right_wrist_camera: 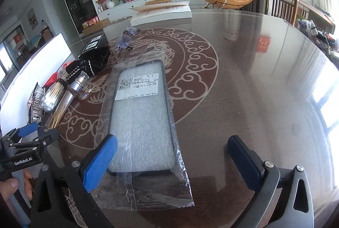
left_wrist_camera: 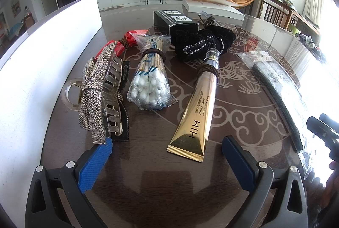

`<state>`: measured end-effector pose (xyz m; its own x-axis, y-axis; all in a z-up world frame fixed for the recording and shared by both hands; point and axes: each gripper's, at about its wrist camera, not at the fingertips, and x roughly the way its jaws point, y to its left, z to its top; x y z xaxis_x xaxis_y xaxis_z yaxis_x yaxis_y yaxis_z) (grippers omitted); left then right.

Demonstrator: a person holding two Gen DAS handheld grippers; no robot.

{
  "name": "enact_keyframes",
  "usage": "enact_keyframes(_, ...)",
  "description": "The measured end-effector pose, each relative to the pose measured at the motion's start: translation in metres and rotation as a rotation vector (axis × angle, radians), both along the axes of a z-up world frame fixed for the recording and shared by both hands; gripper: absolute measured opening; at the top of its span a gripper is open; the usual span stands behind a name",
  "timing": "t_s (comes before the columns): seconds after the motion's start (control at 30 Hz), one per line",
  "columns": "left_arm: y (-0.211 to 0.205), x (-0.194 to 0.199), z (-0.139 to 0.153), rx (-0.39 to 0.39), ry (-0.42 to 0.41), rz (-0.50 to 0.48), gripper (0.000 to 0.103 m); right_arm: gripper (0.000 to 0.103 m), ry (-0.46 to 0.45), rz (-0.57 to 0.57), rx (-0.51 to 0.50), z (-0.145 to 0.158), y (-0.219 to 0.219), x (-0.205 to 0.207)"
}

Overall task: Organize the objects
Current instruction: 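Grasp the rhinestone bow hair clip with the left tool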

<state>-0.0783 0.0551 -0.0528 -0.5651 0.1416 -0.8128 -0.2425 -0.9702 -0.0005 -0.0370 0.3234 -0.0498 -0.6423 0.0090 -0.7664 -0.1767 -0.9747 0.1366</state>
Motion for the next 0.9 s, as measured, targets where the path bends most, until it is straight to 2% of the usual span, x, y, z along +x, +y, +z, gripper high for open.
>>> enact_keyframes(0.17,0.000,0.000,0.000,0.001,0.000,0.000,0.103,0.103,-0.008,-0.012,-0.002,-0.001,0.002,-0.001)
enact_keyframes(0.47,-0.001,0.002,0.001,0.000,-0.001,-0.003,0.103,0.103,-0.048,-0.010,0.055,-0.005,-0.005,-0.005)
enact_keyframes(0.67,-0.006,0.022,0.002,0.004,0.001,-0.025,0.103,0.103,-0.048,-0.011,0.054,-0.006,-0.005,-0.005)
enact_keyframes(0.73,-0.015,0.027,0.008,0.034,0.028,0.000,0.103,0.103,-0.048,-0.011,0.054,-0.005,-0.005,-0.004)
enact_keyframes(0.8,-0.028,0.023,0.019,0.080,0.072,0.074,0.103,0.103,-0.048,-0.011,0.054,-0.005,-0.005,-0.004)
enact_keyframes(0.9,-0.050,0.001,0.033,0.214,0.074,0.187,0.103,0.103,-0.047,-0.011,0.054,-0.005,-0.005,-0.004)
